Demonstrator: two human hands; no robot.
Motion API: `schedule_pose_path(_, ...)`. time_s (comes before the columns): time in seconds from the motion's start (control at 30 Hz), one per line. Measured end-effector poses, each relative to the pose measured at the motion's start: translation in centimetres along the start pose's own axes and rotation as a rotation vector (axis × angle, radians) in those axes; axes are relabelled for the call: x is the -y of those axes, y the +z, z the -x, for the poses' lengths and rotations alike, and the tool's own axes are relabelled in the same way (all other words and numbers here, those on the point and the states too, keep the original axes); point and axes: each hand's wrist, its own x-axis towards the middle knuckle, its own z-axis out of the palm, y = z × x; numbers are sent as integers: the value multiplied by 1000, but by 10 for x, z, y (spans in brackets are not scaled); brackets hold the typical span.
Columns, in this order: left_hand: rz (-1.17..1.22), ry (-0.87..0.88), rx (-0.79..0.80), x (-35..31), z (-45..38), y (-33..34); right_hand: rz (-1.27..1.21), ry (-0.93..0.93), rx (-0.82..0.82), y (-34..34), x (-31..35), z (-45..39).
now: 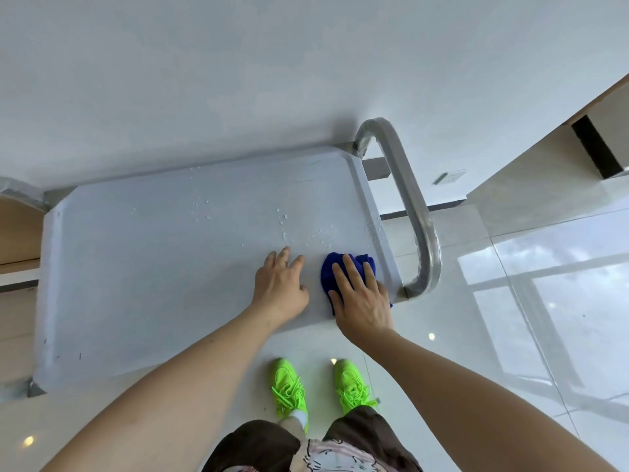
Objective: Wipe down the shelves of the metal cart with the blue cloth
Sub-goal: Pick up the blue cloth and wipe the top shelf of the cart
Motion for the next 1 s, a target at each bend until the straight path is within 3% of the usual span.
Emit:
schedule_pose_path(0.17,16,67,97,3,-8,-2,1,-23,-197,6,-2,4)
schedule_pose_path(0.3,-111,88,169,-3,-7,-3,29,20,-105,13,-1,2)
schedule_pose_path(0.47,-173,100,112,-10,-12,-17,104,16,-21,20,-9,-13)
schedule_pose_path(0.67,-165,31,113,-24,-20,-16,111,87,-24,12,-19,-43)
schedule_pose_path(1.0,-225,-26,70,-36,-28,-6,108,33,-95,12,-32,-90)
